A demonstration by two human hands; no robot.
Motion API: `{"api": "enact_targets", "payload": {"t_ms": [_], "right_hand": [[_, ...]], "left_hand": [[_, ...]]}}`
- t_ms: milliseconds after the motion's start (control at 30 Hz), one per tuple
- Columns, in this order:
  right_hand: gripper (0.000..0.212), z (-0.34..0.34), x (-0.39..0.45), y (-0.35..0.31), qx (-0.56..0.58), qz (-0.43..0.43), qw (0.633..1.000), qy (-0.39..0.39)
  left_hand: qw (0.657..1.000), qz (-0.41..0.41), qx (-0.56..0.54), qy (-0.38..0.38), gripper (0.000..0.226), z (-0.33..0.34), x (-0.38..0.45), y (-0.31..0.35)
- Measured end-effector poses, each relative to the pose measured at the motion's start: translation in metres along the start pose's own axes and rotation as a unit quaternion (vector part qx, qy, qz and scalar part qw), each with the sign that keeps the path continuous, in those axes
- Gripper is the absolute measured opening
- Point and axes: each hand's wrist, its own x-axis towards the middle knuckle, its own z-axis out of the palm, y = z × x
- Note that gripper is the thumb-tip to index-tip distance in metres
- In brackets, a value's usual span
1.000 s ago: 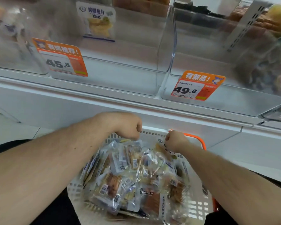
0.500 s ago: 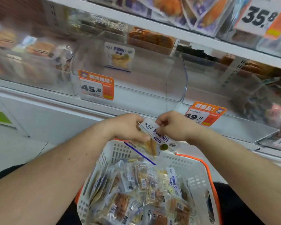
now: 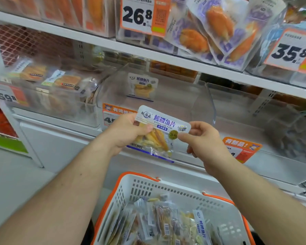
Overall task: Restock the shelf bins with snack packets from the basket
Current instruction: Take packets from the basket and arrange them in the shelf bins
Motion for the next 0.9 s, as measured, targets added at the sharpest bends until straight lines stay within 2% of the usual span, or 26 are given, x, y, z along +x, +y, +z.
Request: {"api": "enact_targets", "payload": {"t_ms": [133, 267, 333, 433, 567, 700, 800, 867, 900], "right_hand": [[0.018, 0.008, 0.004, -0.004, 0.031, 0.021, 0.998, -0.055], [0.005, 0.014, 0.004, -0.015, 0.077, 0.075, 0.986, -0.124], [0.010, 0.013, 0.008, -0.022, 0.113, 0.107, 0.979, -0.132], [0.016, 0.006, 0.023, -0.039, 0.164, 0.147, 0.968, -0.119], [0.021, 0.007, 0.063, -0.062, 0.215, 0.182, 0.954, -0.097], [0.013, 0.032, 0.120, -0.066, 0.138, 0.170, 0.975, -0.035], [0.007, 0.061, 0.153, -0.063, 0.046, 0.150, 0.987, -0.021], [0.003, 0.082, 0.171, -0.061, 0.032, 0.138, 0.990, -0.018], [0.008, 0.091, 0.180, -0.059, 0.031, 0.134, 0.990, -0.011]], "left_hand": [[0.999, 0.036, -0.028, 0.012, 0.020, 0.003, 0.001, 0.009], [0.997, 0.053, -0.031, 0.053, 0.010, -0.001, 0.000, 0.017], [0.991, 0.066, 0.014, 0.114, 0.002, -0.006, 0.001, 0.023], [0.963, 0.075, 0.076, 0.249, 0.020, -0.015, 0.012, 0.032], [0.921, 0.067, 0.209, 0.321, 0.035, -0.034, 0.029, 0.037], [0.869, 0.039, 0.335, 0.361, 0.046, -0.049, 0.036, 0.031], [0.877, 0.039, 0.321, 0.355, 0.048, -0.053, 0.042, 0.024], [0.883, 0.046, 0.301, 0.357, 0.047, -0.052, 0.048, 0.021], [0.884, 0.048, 0.292, 0.363, 0.046, -0.052, 0.051, 0.021]]}}
